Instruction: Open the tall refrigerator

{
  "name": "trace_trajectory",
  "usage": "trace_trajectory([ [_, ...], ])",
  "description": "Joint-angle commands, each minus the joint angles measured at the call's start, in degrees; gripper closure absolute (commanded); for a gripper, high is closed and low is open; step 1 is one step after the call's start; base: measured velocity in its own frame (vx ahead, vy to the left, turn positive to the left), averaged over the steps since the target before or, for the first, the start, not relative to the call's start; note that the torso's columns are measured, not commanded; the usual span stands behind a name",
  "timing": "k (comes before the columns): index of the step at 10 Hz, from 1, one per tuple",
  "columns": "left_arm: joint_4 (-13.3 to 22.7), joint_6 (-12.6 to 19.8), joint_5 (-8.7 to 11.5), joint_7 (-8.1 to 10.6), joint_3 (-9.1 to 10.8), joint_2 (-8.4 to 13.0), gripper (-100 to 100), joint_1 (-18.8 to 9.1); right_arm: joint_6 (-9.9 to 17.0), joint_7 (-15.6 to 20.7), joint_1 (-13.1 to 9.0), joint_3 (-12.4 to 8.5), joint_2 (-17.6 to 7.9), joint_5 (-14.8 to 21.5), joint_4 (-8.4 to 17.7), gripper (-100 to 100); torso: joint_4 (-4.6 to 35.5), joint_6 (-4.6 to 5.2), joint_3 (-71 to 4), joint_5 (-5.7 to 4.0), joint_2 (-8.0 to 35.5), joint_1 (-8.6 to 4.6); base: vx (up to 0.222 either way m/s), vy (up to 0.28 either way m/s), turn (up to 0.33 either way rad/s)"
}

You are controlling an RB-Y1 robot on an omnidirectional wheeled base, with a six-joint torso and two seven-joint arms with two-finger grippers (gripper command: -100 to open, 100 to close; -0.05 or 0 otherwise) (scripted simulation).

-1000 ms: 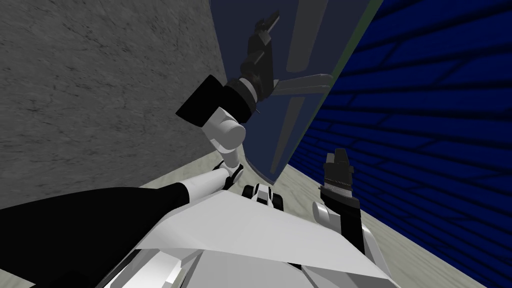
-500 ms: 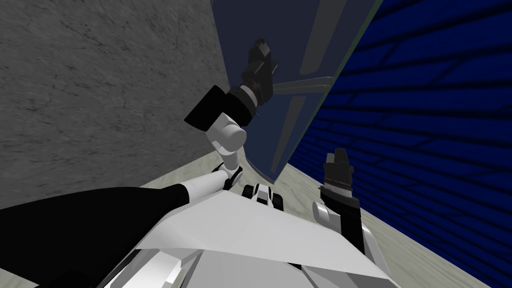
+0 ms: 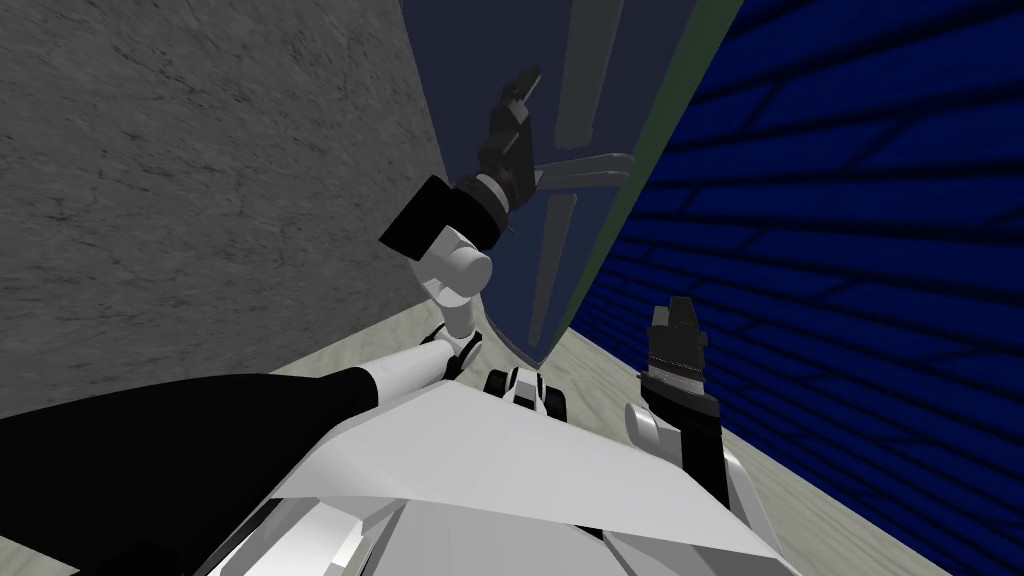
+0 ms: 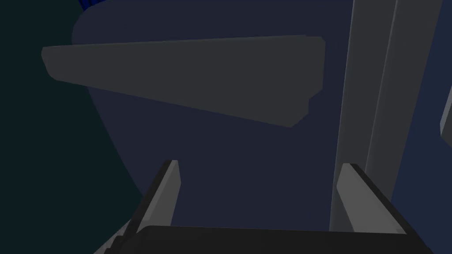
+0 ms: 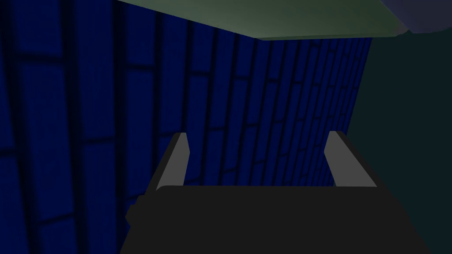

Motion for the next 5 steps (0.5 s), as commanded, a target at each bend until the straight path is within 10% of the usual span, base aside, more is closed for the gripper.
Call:
trace_trajectory([
  [1,0.8,-0.8,-0.8,-0.33,0.15,-0.4,-100,0.2,0.0,0.0,0.0,0.0,0.0,0.0,0.0,0,0.0,0.00,0.1,0.05,0.1,0.18,0.036,-0.102,0.010],
  [5,1.7,3.5,-0.6,-0.08,1.47,-0.1,-100,-5.1,0.0,0.0,0.0,0.0,0.0,0.0,0.0,0,0.0,0.00,0.0,0.04,0.0,0.12,0.048,-0.032,0.003],
])
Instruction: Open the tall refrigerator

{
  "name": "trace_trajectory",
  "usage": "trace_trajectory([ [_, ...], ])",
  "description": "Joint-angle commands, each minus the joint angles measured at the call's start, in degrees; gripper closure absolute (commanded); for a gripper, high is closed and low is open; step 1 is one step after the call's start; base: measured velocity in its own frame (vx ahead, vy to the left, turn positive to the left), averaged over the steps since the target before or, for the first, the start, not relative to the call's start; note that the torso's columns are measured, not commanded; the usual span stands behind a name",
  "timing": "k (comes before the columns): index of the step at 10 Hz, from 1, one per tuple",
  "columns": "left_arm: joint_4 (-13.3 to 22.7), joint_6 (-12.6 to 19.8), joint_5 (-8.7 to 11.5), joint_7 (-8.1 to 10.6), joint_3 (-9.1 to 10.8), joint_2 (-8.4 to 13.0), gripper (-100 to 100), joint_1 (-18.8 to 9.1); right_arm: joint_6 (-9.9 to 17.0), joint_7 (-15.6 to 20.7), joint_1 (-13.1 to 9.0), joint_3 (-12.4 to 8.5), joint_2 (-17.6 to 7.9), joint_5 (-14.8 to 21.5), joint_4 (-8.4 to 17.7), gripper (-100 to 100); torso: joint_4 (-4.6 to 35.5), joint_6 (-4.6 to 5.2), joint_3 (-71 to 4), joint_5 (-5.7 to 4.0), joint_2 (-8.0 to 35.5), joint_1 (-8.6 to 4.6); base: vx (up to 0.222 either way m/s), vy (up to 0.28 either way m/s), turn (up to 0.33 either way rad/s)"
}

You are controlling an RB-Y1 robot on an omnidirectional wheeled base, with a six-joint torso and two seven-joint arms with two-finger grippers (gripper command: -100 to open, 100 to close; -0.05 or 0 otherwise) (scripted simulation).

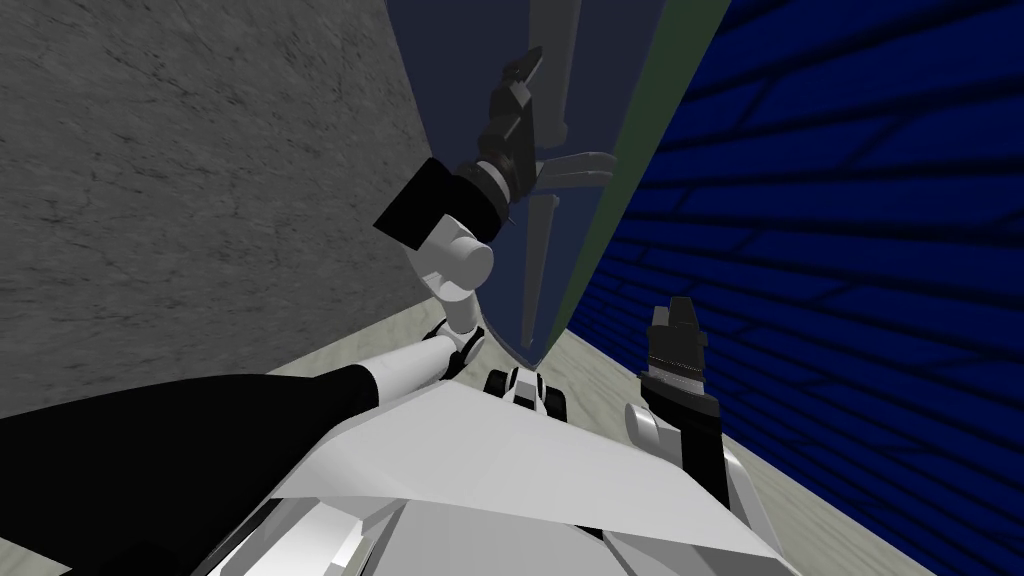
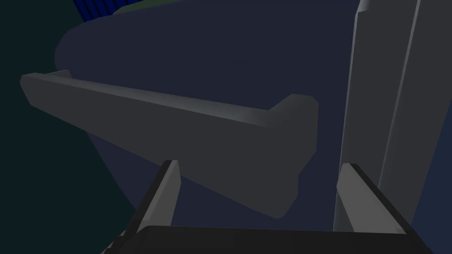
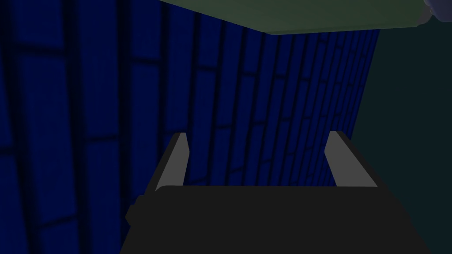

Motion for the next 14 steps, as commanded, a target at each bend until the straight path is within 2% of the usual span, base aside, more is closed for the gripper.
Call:
trace_trajectory([
  [1,0.2,1.0,0.4,0.09,0.47,0.3,-100,-1.2,0.0,0.0,0.0,0.0,0.0,0.0,0.0,0,0.0,0.01,0.0,-0.03,0.0,-0.06,0.021,-0.009,0.002],
  [2,0.0,-0.3,0.1,-0.01,-0.01,0.1,100,0.5,0.0,0.0,0.0,0.0,0.0,0.0,0.0,0,0.0,0.00,0.0,-0.01,0.0,-0.02,-0.017,0.013,-0.002],
  [5,-0.4,-2.8,-0.1,-0.19,-0.74,-0.1,100,3.4,0.0,0.0,0.0,0.0,0.0,0.0,0.0,0,0.0,-0.03,0.1,0.06,0.1,0.12,-0.054,0.031,-0.005],
  [6,-0.3,-2.2,0.0,-0.15,-0.58,-0.1,100,2.7,0.0,0.0,0.0,0.0,0.0,0.0,0.0,0,0.0,-0.03,0.1,0.05,0.1,0.10,-0.026,0.018,-0.003],
  [7,-2.6,0.5,1.6,1.06,-1.57,-0.8,100,1.4,0.0,0.0,0.0,0.0,0.0,0.0,0.0,0,0.1,-0.02,0.0,0.00,0.0,-0.02,-0.036,0.258,-0.061],
  [8,-2.6,0.5,1.6,1.06,-1.57,-0.8,100,1.4,0.0,0.0,0.0,0.0,0.0,0.0,0.0,0,0.2,0.00,0.1,0.12,0.2,0.60,-0.025,0.290,-0.102],
  [11,-6.2,4.8,4.0,2.87,-2.98,-1.9,100,-0.9,0.0,0.0,0.0,0.0,0.0,0.0,0.0,0,0.5,-0.23,0.0,0.34,0.4,0.68,-0.081,0.279,-0.049],
  [12,-6.2,4.8,4.0,2.87,-2.98,-1.9,100,-0.9,0.0,0.0,0.0,0.0,0.0,0.0,0.0,0,0.6,-0.23,0.0,0.34,0.4,0.71,-0.053,0.263,-0.036],
  [14,-8.5,7.7,5.7,4.08,-3.92,-2.7,100,-2.4,0.0,0.0,0.0,0.0,0.0,0.0,0.0,0,0.5,-0.27,-0.3,0.34,0.0,0.58,-0.036,0.251,-0.033],
])
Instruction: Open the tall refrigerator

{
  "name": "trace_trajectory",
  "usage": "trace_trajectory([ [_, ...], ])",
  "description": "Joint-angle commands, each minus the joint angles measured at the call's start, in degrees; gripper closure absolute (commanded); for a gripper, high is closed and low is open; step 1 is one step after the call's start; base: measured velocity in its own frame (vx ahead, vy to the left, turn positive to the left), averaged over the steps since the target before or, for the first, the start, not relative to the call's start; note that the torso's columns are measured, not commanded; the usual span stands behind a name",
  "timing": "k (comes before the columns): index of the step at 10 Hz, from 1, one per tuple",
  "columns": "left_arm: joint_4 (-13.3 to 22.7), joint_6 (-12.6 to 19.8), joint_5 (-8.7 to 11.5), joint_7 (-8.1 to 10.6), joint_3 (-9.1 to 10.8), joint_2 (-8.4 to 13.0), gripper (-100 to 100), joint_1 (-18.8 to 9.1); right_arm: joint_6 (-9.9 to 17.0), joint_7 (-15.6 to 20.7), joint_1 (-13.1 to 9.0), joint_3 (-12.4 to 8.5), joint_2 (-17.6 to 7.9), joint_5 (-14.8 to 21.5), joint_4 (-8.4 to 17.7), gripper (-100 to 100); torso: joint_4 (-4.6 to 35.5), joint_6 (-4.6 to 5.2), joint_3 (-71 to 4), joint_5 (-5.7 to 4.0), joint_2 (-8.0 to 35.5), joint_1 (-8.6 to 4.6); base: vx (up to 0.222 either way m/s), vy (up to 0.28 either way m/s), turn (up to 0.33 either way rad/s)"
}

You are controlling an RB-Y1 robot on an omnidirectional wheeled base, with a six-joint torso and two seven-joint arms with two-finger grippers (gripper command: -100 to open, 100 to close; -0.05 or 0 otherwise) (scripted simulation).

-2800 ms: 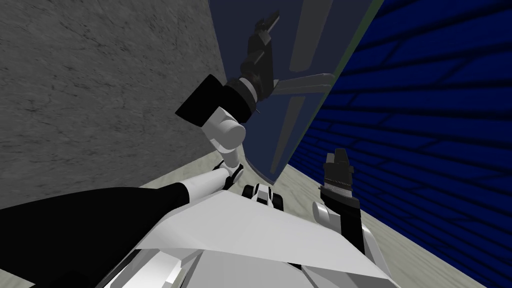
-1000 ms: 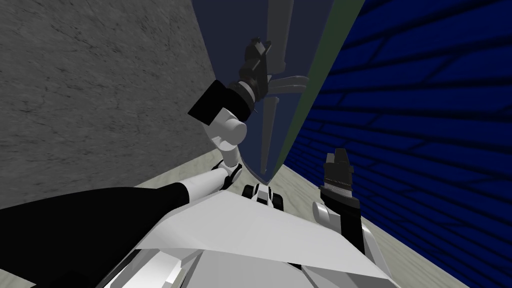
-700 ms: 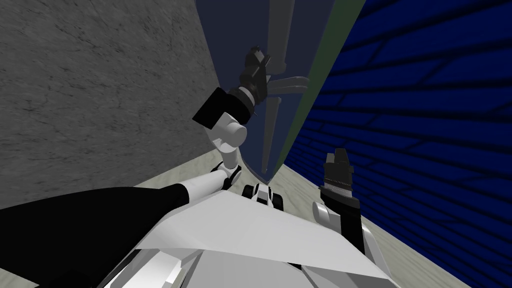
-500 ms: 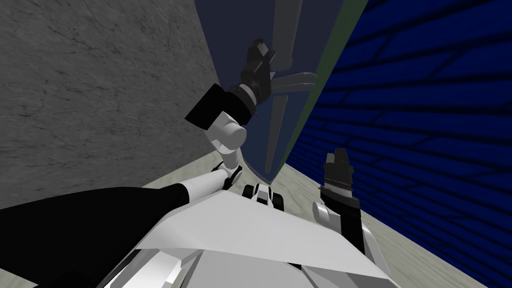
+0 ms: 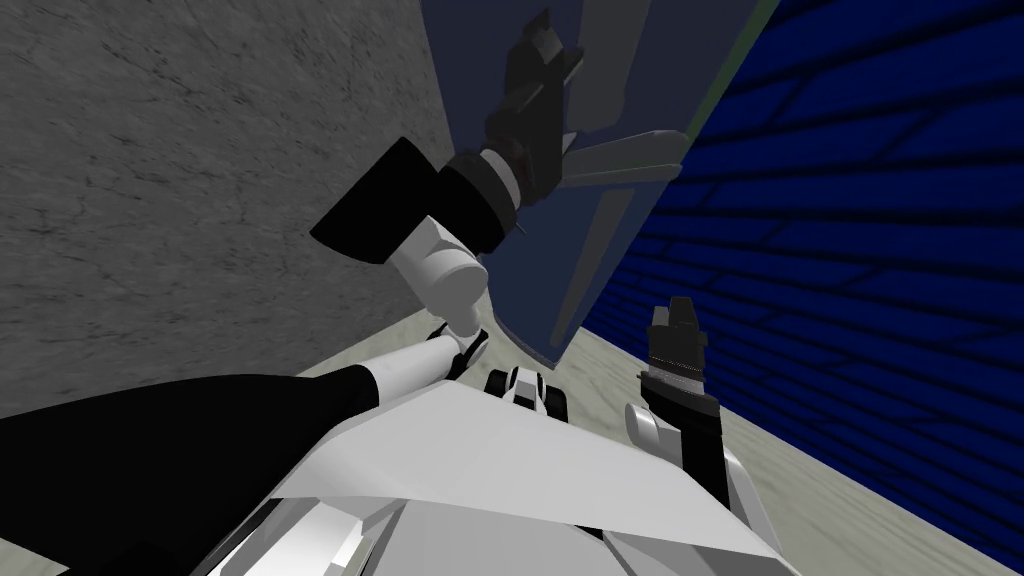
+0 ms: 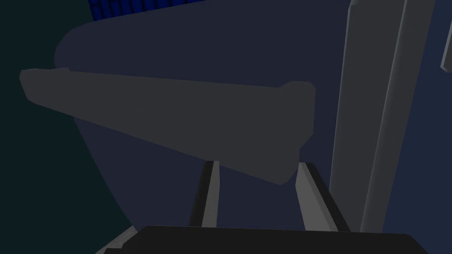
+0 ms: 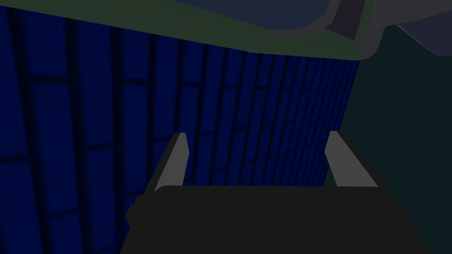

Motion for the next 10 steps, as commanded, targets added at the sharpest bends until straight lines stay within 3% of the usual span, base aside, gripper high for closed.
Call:
trace_trajectory([
  [1,-3.0,2.1,1.7,1.43,-0.45,-0.8,100,-2.0,0.0,0.0,0.0,0.0,0.0,0.0,0.0,0,-0.1,0.05,0.0,-0.01,0.0,0.04,-0.042,0.318,-0.065],
  [3,-5.3,4.9,3.3,2.63,-1.40,-1.6,100,-3.5,0.0,0.0,0.0,0.0,0.0,0.0,0.0,0,-0.1,0.03,0.1,0.09,0.0,0.26,-0.049,0.355,-0.063],
  [4,-4.2,4.6,3.1,2.25,-1.80,-1.4,100,-2.8,0.0,0.0,0.0,0.0,0.0,0.0,0.0,0,-0.1,0.03,0.1,0.08,0.1,0.17,-0.050,0.147,-0.037],
  [6,-4.5,4.3,5.1,3.56,-2.90,-1.6,100,-3.1,0.0,0.0,0.0,0.0,0.0,0.0,0.0,0,-0.3,0.21,-0.1,-0.31,-0.3,-0.67,-0.028,0.223,-0.093],
  [10,-4.7,3.4,6.6,4.72,-3.50,-1.8,100,-3.6,0.0,0.0,0.0,0.0,0.0,0.0,0.0,0,-0.3,0.05,-0.2,0.11,-0.2,0.21,-0.014,0.254,-0.075],
])
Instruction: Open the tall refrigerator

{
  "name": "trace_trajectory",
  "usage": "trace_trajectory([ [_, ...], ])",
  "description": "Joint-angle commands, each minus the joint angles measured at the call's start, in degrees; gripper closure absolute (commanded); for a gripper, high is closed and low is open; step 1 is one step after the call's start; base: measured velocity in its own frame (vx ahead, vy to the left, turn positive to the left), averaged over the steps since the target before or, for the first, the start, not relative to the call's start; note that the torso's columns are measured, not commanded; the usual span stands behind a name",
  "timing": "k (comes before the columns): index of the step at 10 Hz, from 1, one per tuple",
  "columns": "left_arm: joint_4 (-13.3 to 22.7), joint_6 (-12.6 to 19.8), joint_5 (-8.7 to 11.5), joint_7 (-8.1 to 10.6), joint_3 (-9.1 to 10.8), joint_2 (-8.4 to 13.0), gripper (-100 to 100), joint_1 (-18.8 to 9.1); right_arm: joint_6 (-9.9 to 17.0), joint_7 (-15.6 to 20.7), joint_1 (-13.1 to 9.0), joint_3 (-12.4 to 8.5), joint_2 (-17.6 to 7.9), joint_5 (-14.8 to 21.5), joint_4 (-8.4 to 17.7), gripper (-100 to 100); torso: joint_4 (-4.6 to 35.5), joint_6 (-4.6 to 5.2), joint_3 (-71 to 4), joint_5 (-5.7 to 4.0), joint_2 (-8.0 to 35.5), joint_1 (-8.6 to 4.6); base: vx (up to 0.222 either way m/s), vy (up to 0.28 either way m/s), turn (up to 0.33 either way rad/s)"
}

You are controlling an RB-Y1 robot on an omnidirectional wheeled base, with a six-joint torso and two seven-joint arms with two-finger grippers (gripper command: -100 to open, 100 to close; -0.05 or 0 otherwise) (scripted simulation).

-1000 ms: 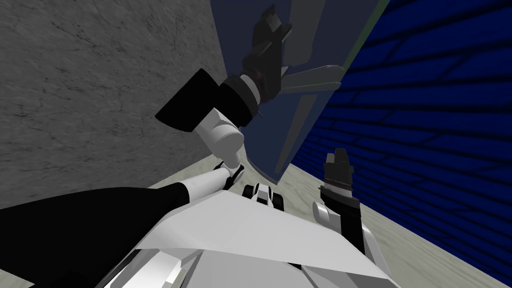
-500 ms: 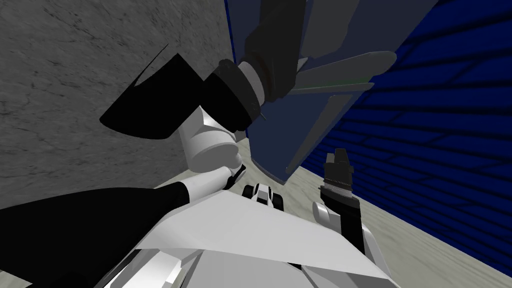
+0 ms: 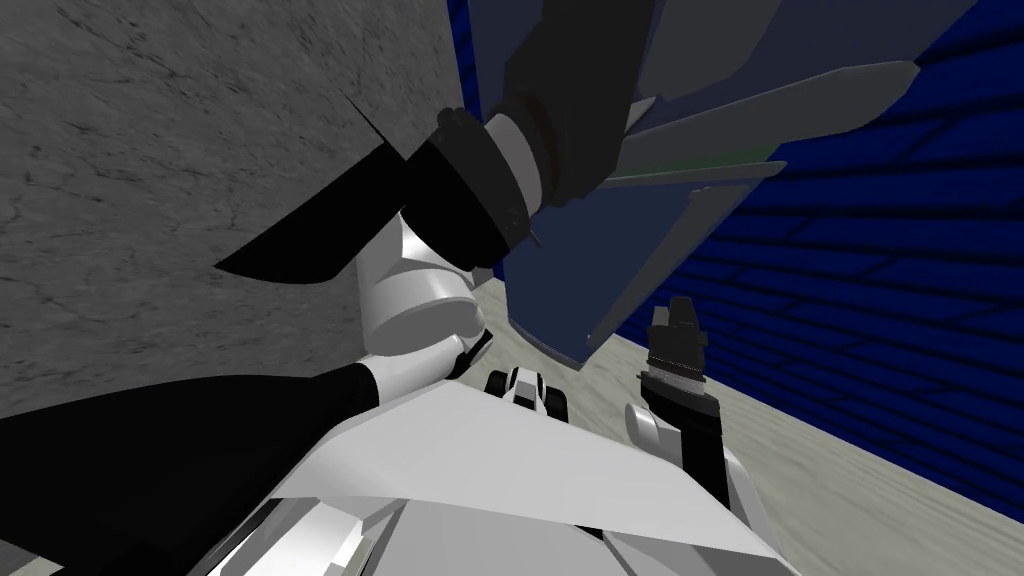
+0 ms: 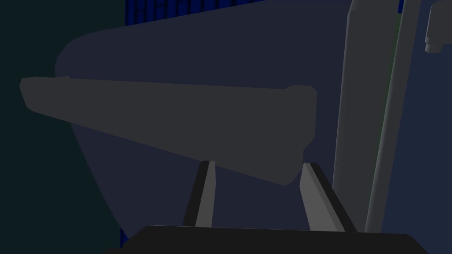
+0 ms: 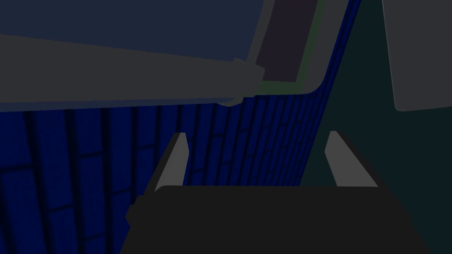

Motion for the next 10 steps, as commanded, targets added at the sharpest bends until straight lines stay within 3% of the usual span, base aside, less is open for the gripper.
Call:
trace_trajectory([
  [1,-0.3,-1.4,0.7,0.95,0.23,-0.2,100,-0.6,0.0,0.0,0.0,0.0,0.0,0.0,0.0,0,0.0,-0.04,0.0,0.00,0.0,-0.13,-0.049,0.229,-0.059],
  [7,-0.8,-3.0,3.9,3.27,-0.96,-0.6,100,-1.6,0.0,0.0,0.0,0.0,0.0,0.0,0.0,0,0.0,0.04,0.0,-0.05,0.0,-0.12,-0.037,0.295,-0.078],
  [10,-0.8,-2.7,5.4,4.36,-2.41,-0.5,100,-1.7,0.0,0.0,0.0,0.0,0.0,0.0,0.0,0,0.0,0.15,0.0,-0.39,0.0,-1.08,-0.022,0.171,-0.055],
])
